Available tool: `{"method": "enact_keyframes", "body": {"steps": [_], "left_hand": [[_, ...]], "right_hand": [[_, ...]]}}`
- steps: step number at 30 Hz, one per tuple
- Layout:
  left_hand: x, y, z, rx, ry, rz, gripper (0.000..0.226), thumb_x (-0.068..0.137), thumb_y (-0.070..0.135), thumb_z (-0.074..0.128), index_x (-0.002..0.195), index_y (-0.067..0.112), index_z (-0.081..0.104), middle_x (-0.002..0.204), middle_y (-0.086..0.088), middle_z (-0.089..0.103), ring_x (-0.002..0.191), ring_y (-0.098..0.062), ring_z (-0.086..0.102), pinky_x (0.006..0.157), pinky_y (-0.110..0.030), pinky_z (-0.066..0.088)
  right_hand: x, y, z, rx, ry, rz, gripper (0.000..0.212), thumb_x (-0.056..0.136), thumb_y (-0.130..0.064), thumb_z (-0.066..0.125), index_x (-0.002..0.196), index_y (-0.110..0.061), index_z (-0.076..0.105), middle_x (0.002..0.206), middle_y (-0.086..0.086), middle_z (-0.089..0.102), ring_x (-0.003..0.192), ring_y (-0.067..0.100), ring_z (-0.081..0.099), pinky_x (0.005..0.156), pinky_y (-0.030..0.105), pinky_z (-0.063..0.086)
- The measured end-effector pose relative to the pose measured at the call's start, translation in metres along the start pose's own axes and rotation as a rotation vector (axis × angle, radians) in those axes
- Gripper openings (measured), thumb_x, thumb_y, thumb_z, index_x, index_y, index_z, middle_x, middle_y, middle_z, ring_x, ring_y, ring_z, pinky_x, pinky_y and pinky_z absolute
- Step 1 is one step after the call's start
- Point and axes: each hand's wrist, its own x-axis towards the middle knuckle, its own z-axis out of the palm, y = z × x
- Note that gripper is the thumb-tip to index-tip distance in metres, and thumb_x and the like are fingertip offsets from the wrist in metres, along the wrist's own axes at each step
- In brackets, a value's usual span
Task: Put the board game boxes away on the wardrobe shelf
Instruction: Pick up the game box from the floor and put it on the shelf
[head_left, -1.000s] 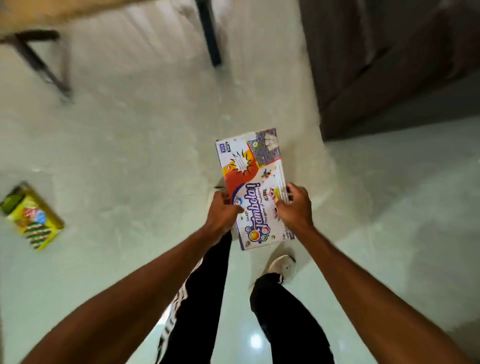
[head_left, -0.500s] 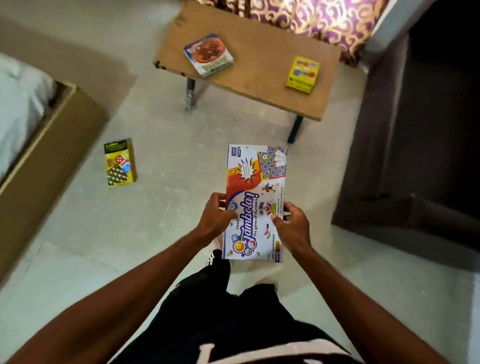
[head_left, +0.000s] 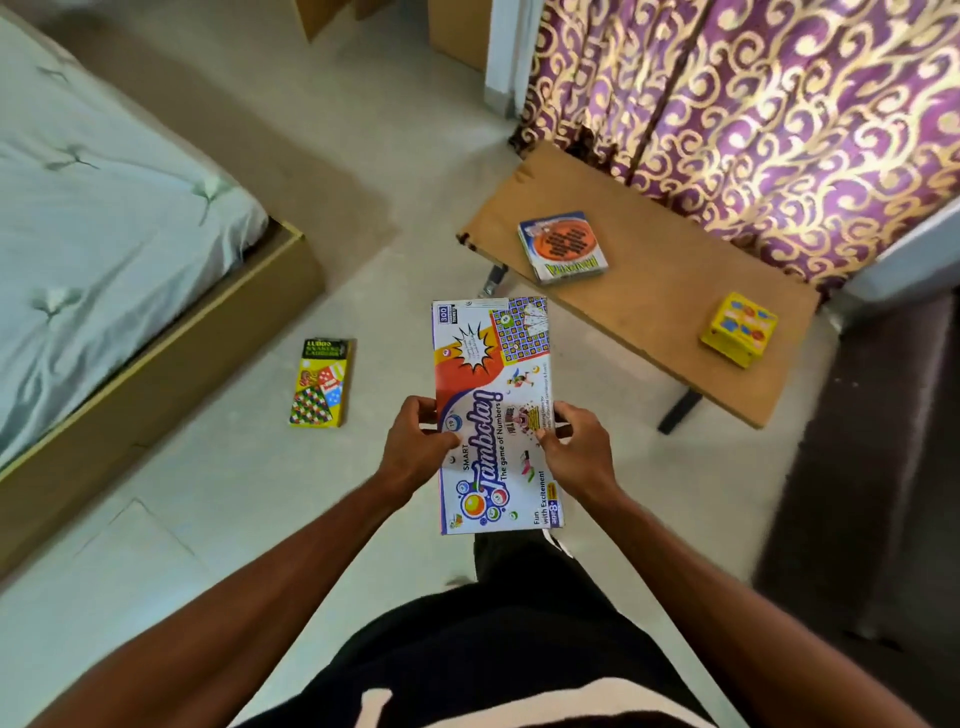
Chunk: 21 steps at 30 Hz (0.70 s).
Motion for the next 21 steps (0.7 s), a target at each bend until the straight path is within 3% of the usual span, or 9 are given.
{"method": "enact_keyframes", "body": {"steps": [9, 12, 17, 21], "left_hand": [[0.189, 0.114, -0.074, 0.041, 0.238, 0.045, 0.054, 0.071, 0.006, 0.078, 0.116, 0.016, 0.05, 0.103, 0.001, 0.067, 0.079, -0.013, 0.069, 0.068, -0.042, 0.062], [0.242, 0.152, -0.104, 0.008, 0.258, 0.085, 0.066, 0.067, 0.006, 0.076, 0.125, 0.018, 0.047, 0.1, -0.002, 0.066, 0.079, -0.013, 0.068, 0.067, -0.04, 0.061], [0.342, 0.214, -0.167, 0.069, 0.333, 0.139, 0.082, 0.062, 0.008, 0.068, 0.133, 0.039, 0.042, 0.089, 0.01, 0.067, 0.079, -0.01, 0.068, 0.067, -0.039, 0.06], [0.433, 0.255, -0.218, 0.062, 0.341, 0.155, 0.084, 0.064, 0.001, 0.069, 0.139, 0.031, 0.047, 0.091, 0.013, 0.069, 0.079, -0.01, 0.069, 0.069, -0.037, 0.061]], "right_hand": [[0.229, -0.143, 0.029, -0.102, -0.078, -0.193, 0.065, 0.09, -0.01, 0.06, 0.148, -0.023, 0.033, 0.124, 0.009, 0.051, 0.107, 0.023, 0.056, 0.094, 0.038, 0.05], [0.294, -0.185, 0.035, -0.121, -0.139, -0.28, 0.063, 0.089, -0.01, 0.061, 0.146, -0.025, 0.038, 0.128, 0.007, 0.05, 0.113, 0.022, 0.054, 0.102, 0.037, 0.045], [0.419, -0.268, 0.064, -0.169, -0.22, -0.361, 0.058, 0.089, -0.011, 0.061, 0.143, -0.022, 0.043, 0.107, 0.001, 0.047, 0.101, 0.017, 0.053, 0.095, 0.031, 0.046], [0.52, -0.331, 0.102, -0.21, -0.274, -0.437, 0.06, 0.088, -0.011, 0.061, 0.144, -0.017, 0.041, 0.108, 0.002, 0.047, 0.102, 0.018, 0.054, 0.088, 0.022, 0.042]]}}
